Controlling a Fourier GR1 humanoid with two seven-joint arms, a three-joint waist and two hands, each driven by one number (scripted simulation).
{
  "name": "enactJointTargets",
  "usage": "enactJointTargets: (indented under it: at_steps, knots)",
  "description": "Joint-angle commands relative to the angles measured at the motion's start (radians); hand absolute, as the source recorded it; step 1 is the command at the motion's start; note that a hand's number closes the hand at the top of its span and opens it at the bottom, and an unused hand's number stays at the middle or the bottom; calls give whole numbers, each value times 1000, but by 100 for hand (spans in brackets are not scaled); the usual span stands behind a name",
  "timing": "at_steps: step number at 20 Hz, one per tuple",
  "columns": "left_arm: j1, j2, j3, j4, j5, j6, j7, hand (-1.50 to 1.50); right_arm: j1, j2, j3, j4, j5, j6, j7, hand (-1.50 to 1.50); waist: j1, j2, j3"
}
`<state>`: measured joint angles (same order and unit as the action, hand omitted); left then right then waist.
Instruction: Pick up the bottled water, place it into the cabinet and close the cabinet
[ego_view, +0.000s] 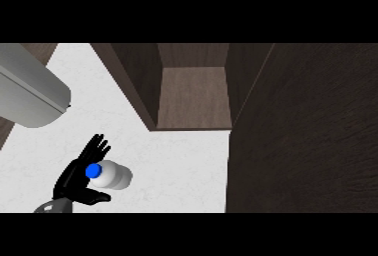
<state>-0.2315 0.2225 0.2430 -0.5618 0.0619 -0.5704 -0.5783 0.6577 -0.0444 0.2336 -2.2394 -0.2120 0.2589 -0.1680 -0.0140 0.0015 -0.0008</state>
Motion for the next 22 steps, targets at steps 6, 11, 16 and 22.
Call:
enactJointTargets:
  at_steps: [6,11,16,22]
  knots:
    - [-63,7,-3,176,-5,-104,-141,-150,-14,10,39,9,28,-28,25,-150,-3,3,-2]
    - [-39,-50,-29,162,8,-138,-114,-150,-27,8,35,-12,18,-32,32,-150,3,1,-1]
    - [-90,-61,-16,190,44,-158,-53,-150,-44,13,20,43,18,-31,7,-150,-3,2,-1]
    - [-94,-85,-34,187,52,-201,-60,-150,-29,0,15,61,-2,-8,-12,-150,-10,3,-2]
